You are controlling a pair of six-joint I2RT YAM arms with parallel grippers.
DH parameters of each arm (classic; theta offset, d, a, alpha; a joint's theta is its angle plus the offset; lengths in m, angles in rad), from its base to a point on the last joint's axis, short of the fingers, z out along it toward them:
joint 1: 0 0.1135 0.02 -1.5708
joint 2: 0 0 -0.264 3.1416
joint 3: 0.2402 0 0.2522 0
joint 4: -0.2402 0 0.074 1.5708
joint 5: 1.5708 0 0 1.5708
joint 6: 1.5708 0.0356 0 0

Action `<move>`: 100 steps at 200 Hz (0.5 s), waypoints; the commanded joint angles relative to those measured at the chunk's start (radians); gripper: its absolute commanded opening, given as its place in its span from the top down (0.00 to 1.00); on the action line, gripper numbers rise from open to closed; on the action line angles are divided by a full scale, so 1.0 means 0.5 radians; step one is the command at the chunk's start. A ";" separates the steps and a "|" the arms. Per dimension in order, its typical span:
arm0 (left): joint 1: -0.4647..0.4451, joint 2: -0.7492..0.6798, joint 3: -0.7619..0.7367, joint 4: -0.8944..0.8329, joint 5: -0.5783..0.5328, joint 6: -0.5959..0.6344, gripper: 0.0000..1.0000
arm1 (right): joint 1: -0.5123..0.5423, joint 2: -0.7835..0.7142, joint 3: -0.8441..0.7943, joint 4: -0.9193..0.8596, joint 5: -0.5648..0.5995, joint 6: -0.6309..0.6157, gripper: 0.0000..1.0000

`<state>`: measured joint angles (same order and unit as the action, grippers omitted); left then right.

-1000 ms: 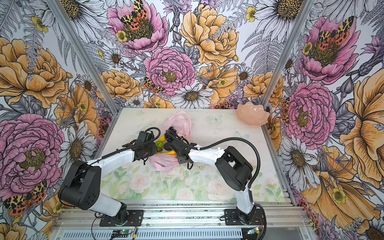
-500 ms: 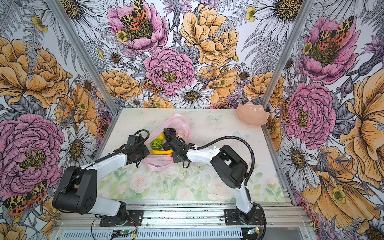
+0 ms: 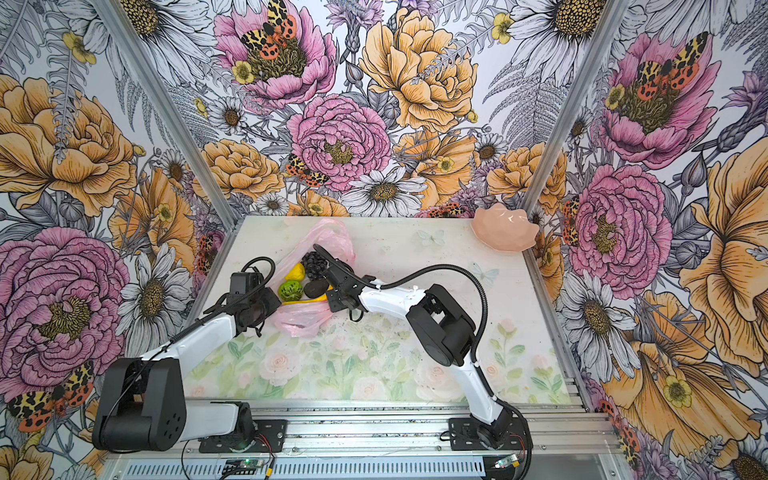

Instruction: Take the fake fruits out of the plastic bag

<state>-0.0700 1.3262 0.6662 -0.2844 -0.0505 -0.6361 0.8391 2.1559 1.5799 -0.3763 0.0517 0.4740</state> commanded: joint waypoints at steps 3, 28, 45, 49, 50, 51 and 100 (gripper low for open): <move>-0.162 0.004 -0.035 -0.031 0.034 0.085 0.97 | 0.006 -0.194 -0.148 -0.011 -0.027 -0.015 0.81; -0.224 -0.001 -0.084 -0.033 0.023 0.062 0.89 | 0.018 -0.255 -0.294 -0.008 -0.024 -0.003 0.76; -0.239 0.001 -0.102 -0.033 0.007 0.048 0.80 | 0.018 -0.277 -0.358 -0.005 -0.013 -0.003 0.72; -0.238 0.002 -0.101 -0.033 0.009 0.048 0.78 | 0.018 -0.285 -0.368 -0.006 -0.007 -0.003 0.71; -0.238 0.002 -0.103 -0.034 0.009 0.048 0.78 | 0.020 -0.287 -0.371 -0.007 -0.008 -0.005 0.70; -0.239 0.002 -0.103 -0.033 0.009 0.048 0.78 | 0.019 -0.290 -0.374 -0.006 -0.008 -0.004 0.70; -0.214 -0.053 -0.102 -0.018 -0.023 0.062 0.72 | -0.031 -0.571 -0.493 -0.010 -0.038 -0.016 0.56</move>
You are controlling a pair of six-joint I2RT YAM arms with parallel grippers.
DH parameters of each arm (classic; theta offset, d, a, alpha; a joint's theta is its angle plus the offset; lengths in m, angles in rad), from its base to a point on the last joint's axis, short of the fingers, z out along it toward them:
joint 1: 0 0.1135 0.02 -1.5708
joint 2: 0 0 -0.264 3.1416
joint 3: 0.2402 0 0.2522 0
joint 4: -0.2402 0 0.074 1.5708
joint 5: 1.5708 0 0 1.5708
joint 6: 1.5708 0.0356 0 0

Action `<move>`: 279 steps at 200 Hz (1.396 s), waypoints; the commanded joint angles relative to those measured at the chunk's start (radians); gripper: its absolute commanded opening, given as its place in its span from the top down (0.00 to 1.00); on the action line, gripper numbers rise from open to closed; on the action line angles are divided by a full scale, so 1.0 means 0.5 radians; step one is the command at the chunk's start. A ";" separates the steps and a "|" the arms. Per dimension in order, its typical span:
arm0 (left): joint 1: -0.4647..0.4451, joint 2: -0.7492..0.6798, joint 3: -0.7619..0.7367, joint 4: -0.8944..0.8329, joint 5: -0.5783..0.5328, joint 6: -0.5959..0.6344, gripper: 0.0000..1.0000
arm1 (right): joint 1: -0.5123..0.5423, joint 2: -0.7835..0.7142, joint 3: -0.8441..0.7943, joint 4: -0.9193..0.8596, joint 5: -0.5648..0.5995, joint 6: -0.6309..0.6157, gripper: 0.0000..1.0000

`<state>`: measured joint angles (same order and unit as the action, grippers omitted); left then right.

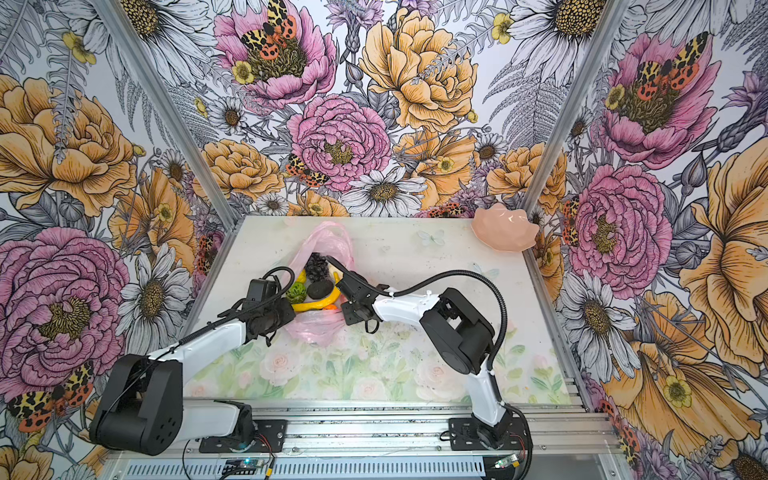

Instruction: Take the fake fruits out of the plastic bag

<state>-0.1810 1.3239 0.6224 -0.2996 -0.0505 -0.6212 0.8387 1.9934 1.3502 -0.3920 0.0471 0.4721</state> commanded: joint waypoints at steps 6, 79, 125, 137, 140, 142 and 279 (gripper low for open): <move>0.016 -0.054 -0.017 0.021 -0.017 0.038 0.72 | -0.059 -0.298 -0.059 0.023 -0.049 -0.009 0.55; 0.014 -0.213 -0.143 0.230 0.092 0.177 0.72 | -0.783 -0.942 -0.456 0.025 0.017 0.213 0.36; 0.011 -0.291 -0.207 0.327 0.109 0.223 0.74 | -1.344 -1.014 -0.537 0.068 0.192 0.397 0.33; 0.007 -0.290 -0.215 0.346 0.124 0.218 0.76 | -1.490 -0.989 -0.543 0.102 0.168 0.453 0.33; 0.007 -0.289 -0.218 0.352 0.127 0.219 0.76 | -1.542 -0.973 -0.537 0.108 0.159 0.471 0.33; 0.006 -0.290 -0.219 0.353 0.129 0.218 0.76 | -1.556 -0.969 -0.534 0.110 0.155 0.475 0.33; -0.009 -0.420 -0.291 0.400 0.113 0.227 0.78 | -2.241 -0.155 0.131 0.249 0.343 0.856 0.37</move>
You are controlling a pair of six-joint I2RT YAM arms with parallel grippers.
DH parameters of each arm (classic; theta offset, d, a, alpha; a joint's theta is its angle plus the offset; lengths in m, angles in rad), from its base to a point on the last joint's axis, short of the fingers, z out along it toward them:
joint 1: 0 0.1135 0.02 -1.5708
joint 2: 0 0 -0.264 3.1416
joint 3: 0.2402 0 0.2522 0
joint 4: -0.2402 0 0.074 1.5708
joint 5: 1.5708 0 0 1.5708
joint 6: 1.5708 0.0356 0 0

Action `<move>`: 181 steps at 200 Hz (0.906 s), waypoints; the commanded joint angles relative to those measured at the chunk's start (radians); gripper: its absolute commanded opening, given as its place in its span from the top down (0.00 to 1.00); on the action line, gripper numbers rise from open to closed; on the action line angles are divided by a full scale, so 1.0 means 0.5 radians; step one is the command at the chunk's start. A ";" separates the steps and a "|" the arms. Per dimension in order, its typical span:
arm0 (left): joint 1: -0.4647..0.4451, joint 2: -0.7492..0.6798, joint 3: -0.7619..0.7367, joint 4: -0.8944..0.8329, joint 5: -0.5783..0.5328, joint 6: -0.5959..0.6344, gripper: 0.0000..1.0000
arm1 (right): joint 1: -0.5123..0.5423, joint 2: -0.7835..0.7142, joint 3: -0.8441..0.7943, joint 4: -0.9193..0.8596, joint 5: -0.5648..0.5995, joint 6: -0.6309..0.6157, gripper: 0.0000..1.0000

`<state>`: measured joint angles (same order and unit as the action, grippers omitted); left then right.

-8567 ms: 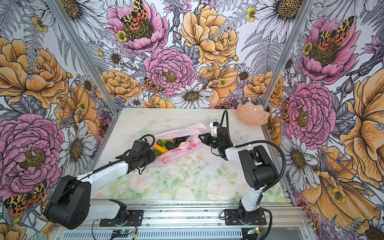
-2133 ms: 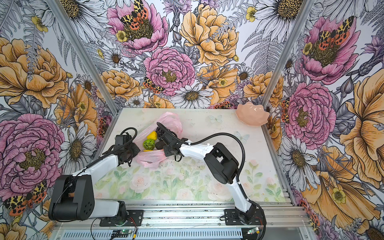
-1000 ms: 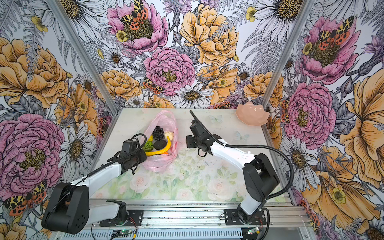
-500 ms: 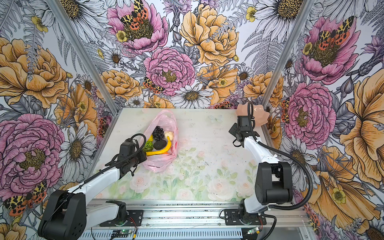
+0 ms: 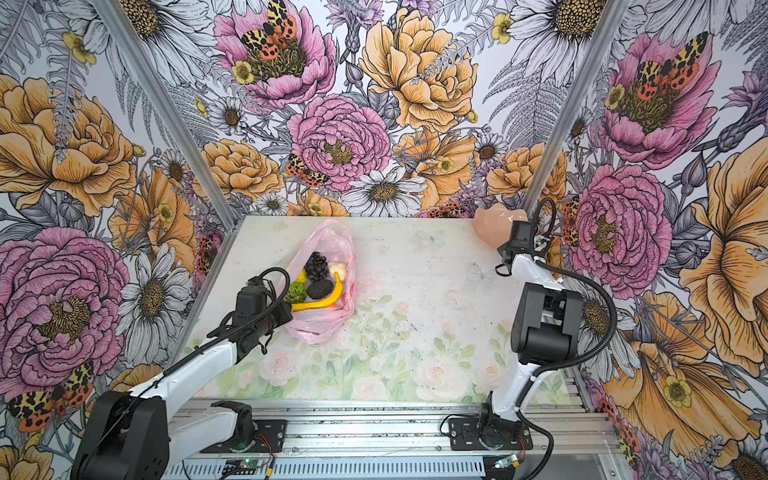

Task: Take the fake fruits out of the plastic bag
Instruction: 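Move the right gripper to the pink bowl and grasp its rim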

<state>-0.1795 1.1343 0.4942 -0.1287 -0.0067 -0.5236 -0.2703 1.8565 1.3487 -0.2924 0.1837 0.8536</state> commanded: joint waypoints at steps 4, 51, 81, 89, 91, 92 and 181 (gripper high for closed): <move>-0.012 -0.041 -0.033 0.061 0.027 0.032 0.78 | -0.025 0.144 0.153 0.048 0.072 0.103 0.37; -0.012 -0.028 -0.034 0.066 0.030 0.032 0.78 | -0.027 0.417 0.380 0.047 0.104 0.177 0.40; -0.011 -0.006 -0.027 0.071 0.037 0.036 0.78 | -0.027 0.558 0.497 0.047 0.084 0.190 0.40; -0.010 -0.006 -0.028 0.071 0.032 0.034 0.78 | -0.027 0.596 0.528 0.048 0.081 0.207 0.40; -0.009 -0.005 -0.028 0.070 0.030 0.035 0.78 | -0.027 0.606 0.532 0.048 0.077 0.211 0.40; -0.007 -0.005 -0.028 0.072 0.029 0.035 0.78 | -0.027 0.609 0.534 0.048 0.077 0.212 0.41; -0.003 0.010 -0.030 0.087 0.034 0.039 0.78 | -0.003 0.837 0.763 0.042 -0.149 0.228 0.78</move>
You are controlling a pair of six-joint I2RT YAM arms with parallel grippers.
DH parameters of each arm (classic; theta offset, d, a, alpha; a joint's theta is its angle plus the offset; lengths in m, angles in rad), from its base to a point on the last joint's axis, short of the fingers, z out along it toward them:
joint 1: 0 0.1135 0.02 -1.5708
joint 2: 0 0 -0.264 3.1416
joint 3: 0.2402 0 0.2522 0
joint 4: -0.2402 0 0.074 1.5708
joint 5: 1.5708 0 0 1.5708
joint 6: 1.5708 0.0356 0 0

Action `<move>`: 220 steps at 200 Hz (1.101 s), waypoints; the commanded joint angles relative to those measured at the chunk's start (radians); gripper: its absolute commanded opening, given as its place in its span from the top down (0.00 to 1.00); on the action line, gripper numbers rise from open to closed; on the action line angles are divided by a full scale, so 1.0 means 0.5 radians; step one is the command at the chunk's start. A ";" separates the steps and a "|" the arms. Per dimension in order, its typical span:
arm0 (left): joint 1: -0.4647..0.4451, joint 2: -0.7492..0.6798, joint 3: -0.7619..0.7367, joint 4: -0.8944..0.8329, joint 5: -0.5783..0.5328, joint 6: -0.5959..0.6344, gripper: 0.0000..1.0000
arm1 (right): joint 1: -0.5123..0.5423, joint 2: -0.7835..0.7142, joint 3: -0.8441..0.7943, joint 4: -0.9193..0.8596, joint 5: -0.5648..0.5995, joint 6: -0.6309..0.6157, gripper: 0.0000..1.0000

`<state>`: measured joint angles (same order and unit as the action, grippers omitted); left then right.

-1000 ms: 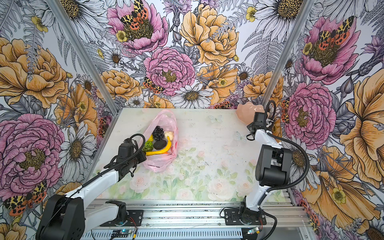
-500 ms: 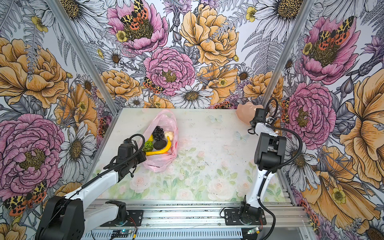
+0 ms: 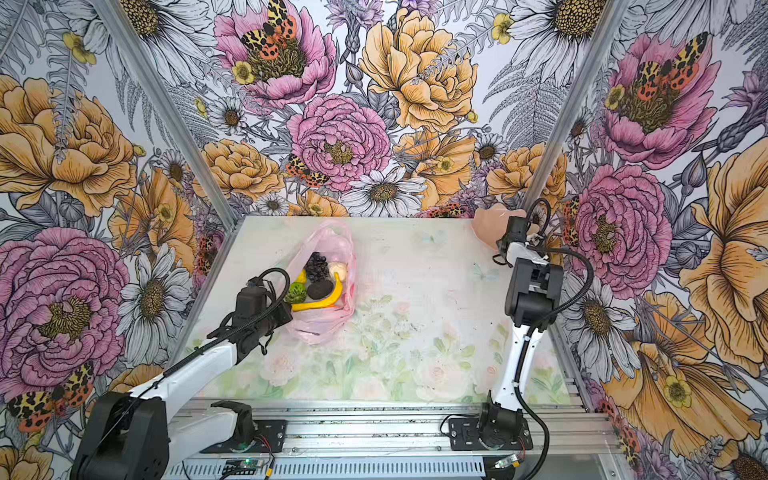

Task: Take the fake fruits out of the plastic bag
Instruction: 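Move the right gripper to the pink bowl and grasp its rim, then drag the pink bowl with the right gripper next to the bag, then release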

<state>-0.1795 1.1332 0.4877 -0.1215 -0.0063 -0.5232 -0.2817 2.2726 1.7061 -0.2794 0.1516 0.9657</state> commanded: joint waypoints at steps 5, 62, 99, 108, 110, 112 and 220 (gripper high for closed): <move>-0.003 0.016 -0.015 0.071 0.031 0.038 0.78 | 0.020 0.001 0.039 0.016 -0.108 0.013 0.80; -0.003 0.010 -0.020 0.085 0.037 0.036 0.78 | 0.039 -0.135 -0.121 0.043 -0.269 0.017 0.95; -0.003 -0.003 -0.030 0.099 0.041 0.035 0.78 | 0.066 -0.301 -0.294 0.084 -0.423 -0.056 0.98; -0.002 0.004 -0.028 0.102 0.044 0.037 0.78 | 0.073 -0.357 -0.362 0.112 -0.481 -0.068 0.98; -0.003 0.005 -0.028 0.104 0.043 0.039 0.78 | 0.074 -0.367 -0.373 0.116 -0.494 -0.073 0.99; -0.001 0.005 -0.027 0.106 0.043 0.038 0.78 | 0.075 -0.381 -0.391 0.122 -0.507 -0.076 0.99; -0.015 0.135 0.022 0.130 0.093 0.069 0.86 | 0.289 -1.071 -1.371 0.265 -1.155 -0.379 1.00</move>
<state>-0.1810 1.1801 0.4835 -0.0887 0.0097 -0.5152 -0.1577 1.8214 1.0912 -0.1898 -0.3145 0.8299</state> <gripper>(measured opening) 0.147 0.054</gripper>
